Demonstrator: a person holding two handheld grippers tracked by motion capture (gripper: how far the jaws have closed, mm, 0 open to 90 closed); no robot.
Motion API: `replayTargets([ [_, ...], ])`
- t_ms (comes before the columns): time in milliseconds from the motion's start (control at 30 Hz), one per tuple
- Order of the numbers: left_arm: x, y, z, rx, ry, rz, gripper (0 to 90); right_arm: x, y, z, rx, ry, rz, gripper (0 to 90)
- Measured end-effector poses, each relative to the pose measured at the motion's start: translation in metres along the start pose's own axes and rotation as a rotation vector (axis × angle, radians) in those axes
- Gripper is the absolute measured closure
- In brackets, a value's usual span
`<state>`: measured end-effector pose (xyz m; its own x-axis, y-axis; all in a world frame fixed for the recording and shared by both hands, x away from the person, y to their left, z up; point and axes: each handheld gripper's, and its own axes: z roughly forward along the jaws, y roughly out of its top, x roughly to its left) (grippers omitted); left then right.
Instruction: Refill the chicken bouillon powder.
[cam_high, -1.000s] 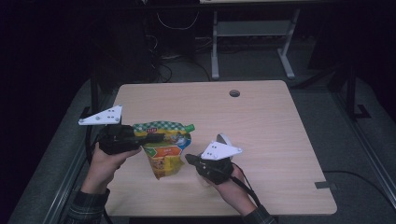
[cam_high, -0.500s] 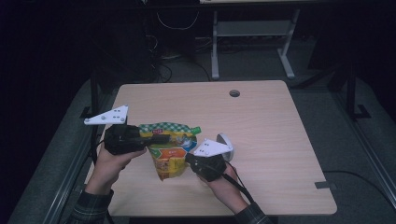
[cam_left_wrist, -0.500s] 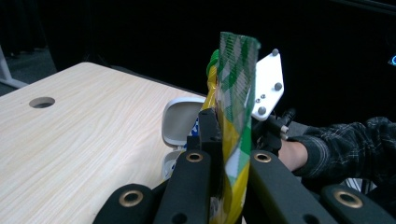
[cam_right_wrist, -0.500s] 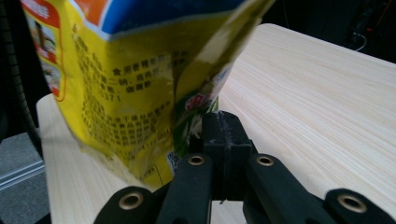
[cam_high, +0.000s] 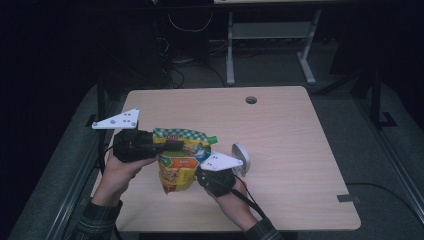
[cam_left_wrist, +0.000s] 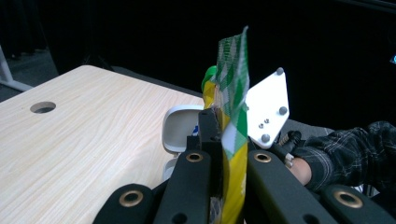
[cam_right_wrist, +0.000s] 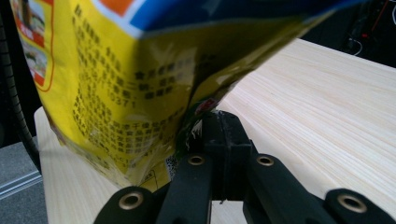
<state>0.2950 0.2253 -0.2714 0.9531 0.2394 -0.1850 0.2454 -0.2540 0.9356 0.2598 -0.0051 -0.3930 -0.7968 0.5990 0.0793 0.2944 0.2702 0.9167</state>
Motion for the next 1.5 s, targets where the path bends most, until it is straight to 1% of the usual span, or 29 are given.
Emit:
replayTargets([
  [100,-0.001,0.005,0.002,0.021,0.004,0.009,90.0,0.004,0.000,0.003,0.002,0.004,0.004,89.6],
  [200,-0.001,0.009,0.004,0.034,0.010,0.017,90.0,0.007,0.000,0.005,-0.015,-0.003,-0.009,89.6],
  [300,0.001,0.011,0.007,0.041,0.014,0.017,90.0,0.009,-0.001,0.008,-0.024,0.006,-0.011,89.6],
  [367,0.003,0.011,0.009,0.046,0.007,0.010,90.0,0.010,-0.002,0.009,-0.023,0.007,-0.013,89.6],
  [500,0.006,0.011,0.014,0.058,0.009,0.005,90.0,0.013,-0.005,0.014,-0.029,0.007,-0.014,89.6],
  [533,0.007,0.011,0.015,0.065,0.008,0.003,90.0,0.014,-0.006,0.014,-0.030,0.006,-0.022,89.7],
  [633,0.010,0.011,0.019,0.065,-0.002,-0.010,90.0,0.016,-0.006,0.016,-0.031,0.002,-0.049,89.7],
  [667,0.010,0.012,0.020,0.068,-0.002,-0.012,90.0,0.017,-0.007,0.016,-0.033,0.003,-0.049,89.8],
  [733,0.011,0.014,0.024,0.081,-0.003,0.002,90.0,0.018,-0.007,0.016,-0.035,0.005,-0.045,89.8],
  [800,0.010,0.015,0.027,0.095,0.000,0.002,90.0,0.021,-0.008,0.016,-0.041,0.010,-0.046,89.8],
  [833,0.010,0.015,0.029,0.099,0.002,-0.006,90.0,0.022,-0.009,0.017,-0.043,0.013,-0.049,89.8],
  [900,0.012,0.015,0.031,0.115,0.007,-0.004,90.0,0.024,-0.010,0.017,-0.044,0.013,-0.058,89.8],
  [1000,0.014,0.015,0.036,0.130,0.006,-0.012,90.0,0.026,-0.012,0.019,-0.047,0.019,-0.053,89.8],
  [1133,0.017,0.014,0.041,0.150,0.009,-0.011,90.0,0.029,-0.013,0.022,-0.047,0.020,-0.052,89.8],
  [1200,0.018,0.014,0.042,0.151,0.006,-0.020,90.0,0.029,-0.013,0.023,-0.046,0.024,-0.050,89.8],
  [1233,0.019,0.014,0.042,0.153,0.002,-0.018,90.0,0.029,-0.014,0.023,-0.047,0.023,-0.048,89.8],
  [1367,0.019,0.014,0.046,0.165,-0.004,-0.018,90.0,0.030,-0.015,0.024,-0.052,0.021,-0.054,89.8],
  [1433,0.018,0.014,0.048,0.175,-0.003,-0.024,90.0,0.030,-0.015,0.024,-0.054,0.023,-0.063,89.8],
  [1467,0.019,0.015,0.049,0.181,-0.003,-0.020,90.0,0.030,-0.016,0.024,-0.053,0.025,-0.067,89.8],
  [1500,0.018,0.015,0.050,0.186,-0.002,-0.028,90.0,0.030,-0.016,0.024,-0.052,0.028,-0.068,89.8],
])
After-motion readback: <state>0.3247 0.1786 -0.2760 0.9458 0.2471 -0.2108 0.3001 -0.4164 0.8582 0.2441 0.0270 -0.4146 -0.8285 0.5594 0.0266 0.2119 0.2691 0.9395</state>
